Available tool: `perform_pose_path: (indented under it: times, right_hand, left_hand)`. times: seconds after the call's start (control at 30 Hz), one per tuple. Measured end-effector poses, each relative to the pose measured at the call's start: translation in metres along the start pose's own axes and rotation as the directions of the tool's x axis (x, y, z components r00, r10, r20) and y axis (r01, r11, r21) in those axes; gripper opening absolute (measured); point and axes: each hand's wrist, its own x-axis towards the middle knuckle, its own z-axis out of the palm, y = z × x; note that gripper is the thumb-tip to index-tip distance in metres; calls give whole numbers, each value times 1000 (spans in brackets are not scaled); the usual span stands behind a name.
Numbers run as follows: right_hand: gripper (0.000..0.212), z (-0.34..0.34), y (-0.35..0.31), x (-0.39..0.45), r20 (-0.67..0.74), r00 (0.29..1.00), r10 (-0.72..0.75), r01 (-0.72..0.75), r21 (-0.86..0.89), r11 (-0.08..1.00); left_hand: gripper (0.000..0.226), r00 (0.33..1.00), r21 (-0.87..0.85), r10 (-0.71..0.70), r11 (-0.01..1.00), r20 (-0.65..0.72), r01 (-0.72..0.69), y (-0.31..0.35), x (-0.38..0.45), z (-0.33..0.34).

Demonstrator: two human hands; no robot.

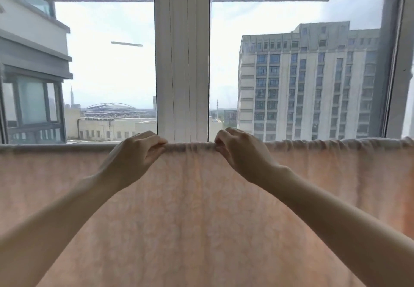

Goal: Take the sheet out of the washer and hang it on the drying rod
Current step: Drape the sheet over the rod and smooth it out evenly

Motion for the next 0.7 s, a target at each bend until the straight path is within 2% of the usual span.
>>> perform_pose_path:
  times: [0.1,0.17,0.33,0.47,0.6,0.7]
  right_hand:
    - [3,1,-3,-2,-5,998,56,-56,-22,998]
    - [7,-3,-1,-1,-8,996,87,-87,-86,992]
    - [10,-19,20,-3,-89,957,277,-281,-29,959]
    - [17,-22,40,-19,-33,944,328,-329,-138,934]
    - [12,-36,56,-20,-103,926,362,-371,-82,925]
    - [8,-37,60,-28,-41,940,338,-339,-37,940]
  left_hand:
    - [10,995,-66,-42,997,-94,36,0,0,4]
    - [5,987,-75,-69,995,-147,59,9,4,9]
    - [8,969,-43,-69,997,-236,61,33,24,22]
    - [13,981,18,-26,999,-194,30,40,30,36]
    - [14,971,-19,-9,1000,-237,5,47,39,38]
    - [12,987,-43,27,998,-157,-34,53,38,42]
